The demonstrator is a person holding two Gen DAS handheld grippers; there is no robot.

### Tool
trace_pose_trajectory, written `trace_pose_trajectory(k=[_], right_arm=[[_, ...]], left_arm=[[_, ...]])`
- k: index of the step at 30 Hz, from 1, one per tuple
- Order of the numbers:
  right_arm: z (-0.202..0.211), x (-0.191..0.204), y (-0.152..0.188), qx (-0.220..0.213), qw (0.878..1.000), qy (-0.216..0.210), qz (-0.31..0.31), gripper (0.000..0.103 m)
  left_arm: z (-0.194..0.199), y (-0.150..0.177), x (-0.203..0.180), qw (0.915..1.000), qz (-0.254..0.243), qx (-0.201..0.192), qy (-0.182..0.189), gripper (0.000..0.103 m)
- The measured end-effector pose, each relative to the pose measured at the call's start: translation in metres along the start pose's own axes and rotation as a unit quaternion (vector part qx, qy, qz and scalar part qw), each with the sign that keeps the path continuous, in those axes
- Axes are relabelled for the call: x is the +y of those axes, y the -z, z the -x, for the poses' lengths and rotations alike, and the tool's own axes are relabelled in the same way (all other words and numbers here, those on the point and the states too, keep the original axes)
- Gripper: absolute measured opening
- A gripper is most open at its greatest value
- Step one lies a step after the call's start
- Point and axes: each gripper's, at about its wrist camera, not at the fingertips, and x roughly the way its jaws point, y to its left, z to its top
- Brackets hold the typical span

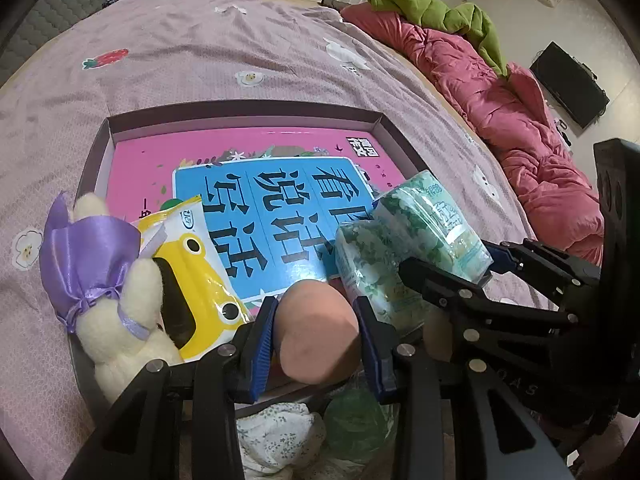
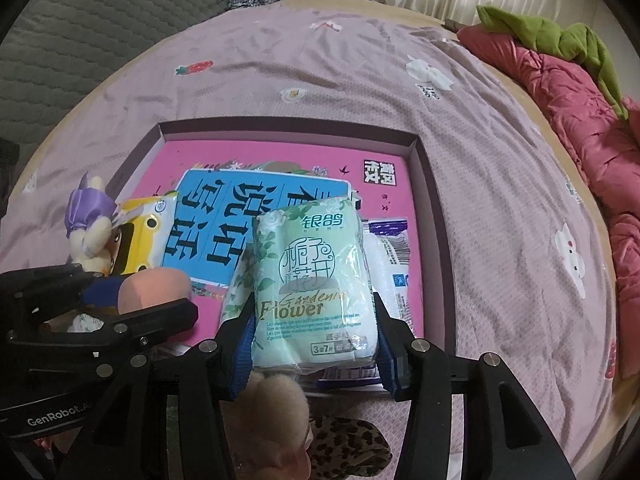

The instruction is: Organize soft objects

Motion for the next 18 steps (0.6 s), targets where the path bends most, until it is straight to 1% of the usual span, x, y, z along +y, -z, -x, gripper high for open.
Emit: trace_pose_trajectory(k=[6, 9, 11, 18], right_arm=[[0.0, 0.001, 0.0, -0.001, 1.0, 0.003, 0.003, 0.053], [0.001, 0.002, -0.001, -0.001, 1.0, 0.007, 0.005, 0.054], [0.003, 0.002, -0.001, -0.005, 1.0, 0.011, 0.006, 0.057], [0.013, 0.001, 0.001, -0.014, 1.0, 0.02, 0.006, 0.058]], left_arm=[[-0.005, 0.002, -0.004, 0.9999, -0.01, 0.008, -0.009, 0.039], [-0.005, 0.001, -0.003, 0.9999, -0.007, 0.009, -0.006, 0.039], [-0.005, 0.001, -0.002, 0.9999, -0.004, 0.009, -0.004, 0.039], [-0.004, 0.001, -0.002, 0.9999, -0.004, 0.01, -0.006, 0.039]])
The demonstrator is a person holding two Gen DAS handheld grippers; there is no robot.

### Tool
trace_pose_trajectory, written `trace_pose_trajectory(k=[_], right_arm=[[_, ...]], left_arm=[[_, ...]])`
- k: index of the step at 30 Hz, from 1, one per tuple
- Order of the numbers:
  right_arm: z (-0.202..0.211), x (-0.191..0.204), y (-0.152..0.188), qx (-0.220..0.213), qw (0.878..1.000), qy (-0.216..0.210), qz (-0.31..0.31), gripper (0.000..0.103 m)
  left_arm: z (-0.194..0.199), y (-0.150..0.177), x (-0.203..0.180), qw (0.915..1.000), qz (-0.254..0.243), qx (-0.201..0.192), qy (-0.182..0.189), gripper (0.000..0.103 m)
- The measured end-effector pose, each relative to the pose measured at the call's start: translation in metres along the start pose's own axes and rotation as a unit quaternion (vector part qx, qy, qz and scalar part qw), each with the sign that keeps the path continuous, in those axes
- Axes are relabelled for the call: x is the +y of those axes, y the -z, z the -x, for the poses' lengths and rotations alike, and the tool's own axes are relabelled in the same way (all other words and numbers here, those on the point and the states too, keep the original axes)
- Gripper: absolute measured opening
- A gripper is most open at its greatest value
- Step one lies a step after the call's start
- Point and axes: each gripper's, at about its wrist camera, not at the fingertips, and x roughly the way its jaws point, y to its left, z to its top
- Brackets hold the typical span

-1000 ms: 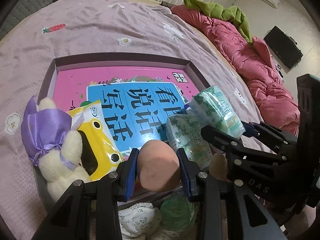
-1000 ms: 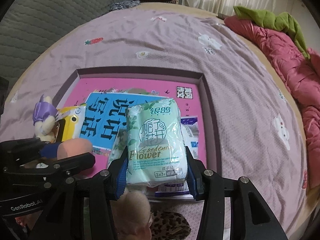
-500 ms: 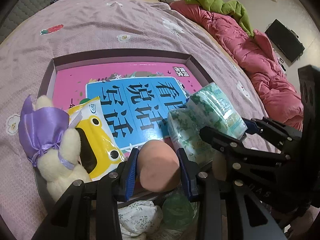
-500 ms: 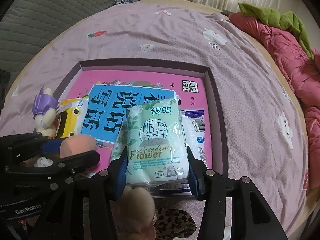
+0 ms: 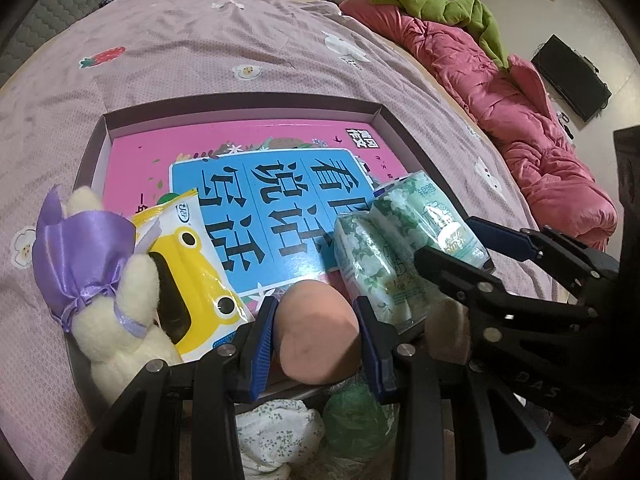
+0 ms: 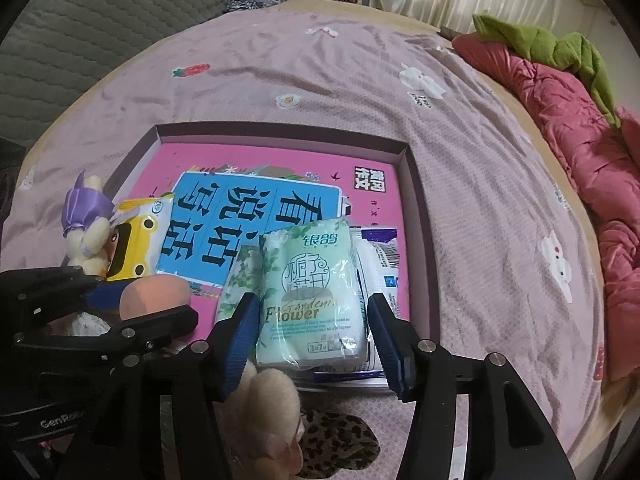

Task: Organize soft objects
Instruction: 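Open both grippers to release sponge and tissue pack, then withdraw from tray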

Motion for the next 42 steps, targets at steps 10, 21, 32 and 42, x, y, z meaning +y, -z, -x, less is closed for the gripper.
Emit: trace_pose_trajectory(k=[10, 21, 32, 42], right_arm=[[0.023, -0.002, 0.003, -0.035, 0.999, 0.012, -0.001, 0.063], [0.033, -0.006, 0.008, -0.042, 0.999, 0.016, -0.009, 0.068], [0.035, -0.01, 0.01, -0.047, 0.999, 0.008, -0.022, 0.069], [0.04, -0.015, 0.012, -0.058, 0.998, -0.017, -0.031, 0.069]], left_arm=[[-0.002, 0.002, -0.004, 0.9999, 0.001, -0.003, -0.014, 0.039], [-0.002, 0.002, -0.002, 0.9999, 0.011, -0.001, -0.012, 0.039], [0.005, 0.005, 0.005, 0.9989, 0.042, -0.004, 0.02, 0.048], [0.014, 0.015, 0.007, 0.9969, 0.071, -0.014, 0.032, 0.057]])
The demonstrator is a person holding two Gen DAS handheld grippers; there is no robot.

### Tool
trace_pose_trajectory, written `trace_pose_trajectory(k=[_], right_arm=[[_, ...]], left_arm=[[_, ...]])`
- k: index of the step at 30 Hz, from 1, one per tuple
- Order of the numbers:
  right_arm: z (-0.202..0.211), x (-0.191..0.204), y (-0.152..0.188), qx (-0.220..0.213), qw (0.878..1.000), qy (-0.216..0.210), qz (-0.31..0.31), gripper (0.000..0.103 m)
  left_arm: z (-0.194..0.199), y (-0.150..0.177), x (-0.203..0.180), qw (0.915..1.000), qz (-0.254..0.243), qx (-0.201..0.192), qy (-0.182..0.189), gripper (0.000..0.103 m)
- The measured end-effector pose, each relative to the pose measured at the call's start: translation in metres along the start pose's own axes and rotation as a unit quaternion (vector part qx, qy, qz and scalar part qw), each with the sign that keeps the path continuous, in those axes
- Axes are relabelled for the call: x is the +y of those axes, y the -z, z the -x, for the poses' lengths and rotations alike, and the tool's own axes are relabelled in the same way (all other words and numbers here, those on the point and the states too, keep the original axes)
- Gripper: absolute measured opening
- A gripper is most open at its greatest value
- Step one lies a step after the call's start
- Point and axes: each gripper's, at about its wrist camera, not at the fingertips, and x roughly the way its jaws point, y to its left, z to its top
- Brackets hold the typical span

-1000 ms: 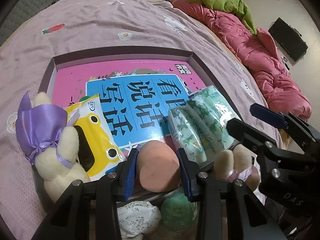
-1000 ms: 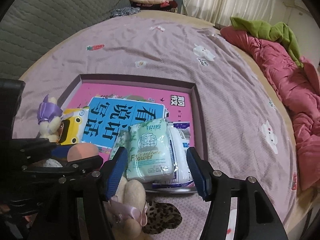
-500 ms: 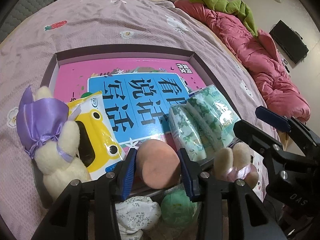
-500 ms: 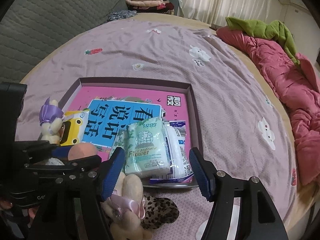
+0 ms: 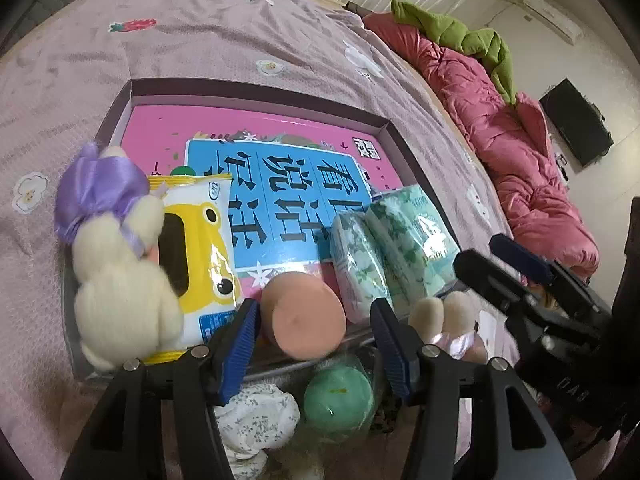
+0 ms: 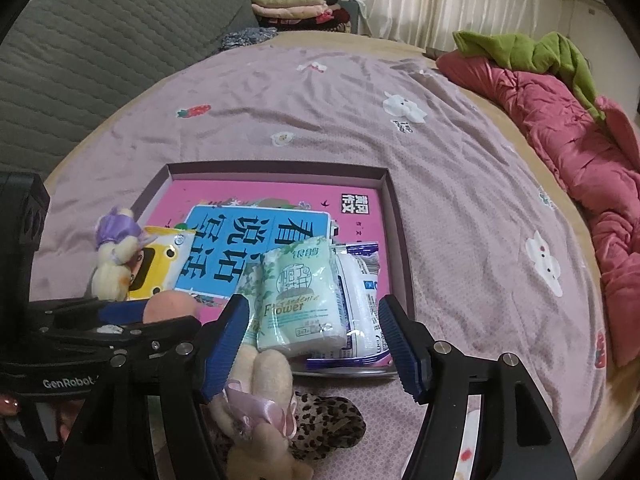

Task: Organize soft objects
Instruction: 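Open both grippers to release sponge and tissue pack, then withdraw from tray, then move both grippers back toward the remaining items beside the tray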

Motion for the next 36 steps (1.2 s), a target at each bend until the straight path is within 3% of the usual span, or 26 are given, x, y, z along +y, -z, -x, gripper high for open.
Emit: trace_pose_trajectory(k=[17, 36], right_arm=[[0.033, -0.005, 0.003, -0.021, 1.0, -0.01, -0.008, 0.069], [0.067, -0.004, 0.01, -0.049, 0.999, -0.013, -0.014, 0.07]], left_arm=[[0.026, 0.01, -0.003, 0.9986, 0.009, -0.019, -0.048, 0.061], [0.081, 0.024, -0.018, 0.9949, 0.005, -0.058, -0.082, 0.061]])
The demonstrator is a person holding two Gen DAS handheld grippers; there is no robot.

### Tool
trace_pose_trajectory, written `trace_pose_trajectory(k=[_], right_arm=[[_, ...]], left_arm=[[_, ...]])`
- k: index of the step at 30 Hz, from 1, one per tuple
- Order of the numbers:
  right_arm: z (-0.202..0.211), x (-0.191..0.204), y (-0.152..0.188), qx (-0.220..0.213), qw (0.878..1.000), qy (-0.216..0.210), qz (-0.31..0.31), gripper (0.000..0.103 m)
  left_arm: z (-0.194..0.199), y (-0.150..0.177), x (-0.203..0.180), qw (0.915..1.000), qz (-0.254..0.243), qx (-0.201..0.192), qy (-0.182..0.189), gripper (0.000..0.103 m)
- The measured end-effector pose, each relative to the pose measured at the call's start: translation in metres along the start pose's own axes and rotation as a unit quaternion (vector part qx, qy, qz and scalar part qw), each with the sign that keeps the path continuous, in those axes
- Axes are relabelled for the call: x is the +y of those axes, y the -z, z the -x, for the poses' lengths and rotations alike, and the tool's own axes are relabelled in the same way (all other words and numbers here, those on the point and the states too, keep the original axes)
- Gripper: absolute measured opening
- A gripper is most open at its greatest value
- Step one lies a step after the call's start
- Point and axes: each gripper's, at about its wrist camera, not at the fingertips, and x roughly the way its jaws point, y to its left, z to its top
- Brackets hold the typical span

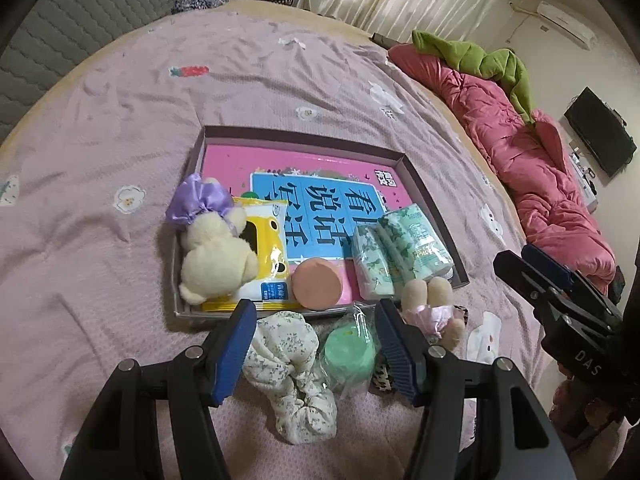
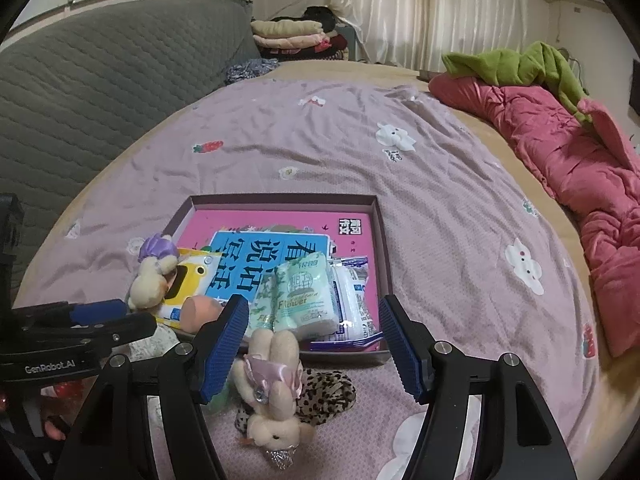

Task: Organize soft objects
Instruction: 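Move both grippers back toward the remaining items beside the tray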

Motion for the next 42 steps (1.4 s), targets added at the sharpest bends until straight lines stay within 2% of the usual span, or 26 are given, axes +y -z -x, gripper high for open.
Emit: trace_pose_trajectory(k=[3, 18, 42], right_arm=[[0.006, 0.0, -0.001, -0.007, 1.0, -0.001, -0.002, 0.074], [0.036, -0.011, 0.001, -0.035, 0.999, -0.005, -0.017, 0.074], [0.079, -0.015, 0.014, -0.072, 0.997, -0.003, -0.012, 0.074]], left_arm=[[0.008, 0.001, -0.004, 0.9999, -0.005, -0.006, -0.007, 0.061], [0.042, 0.004, -0.01, 0.9989, -0.008, -0.041, -0.022, 0.061], [0.072, 0.025, -0.013, 0.998, -0.014, -0.053, -0.033, 0.061]])
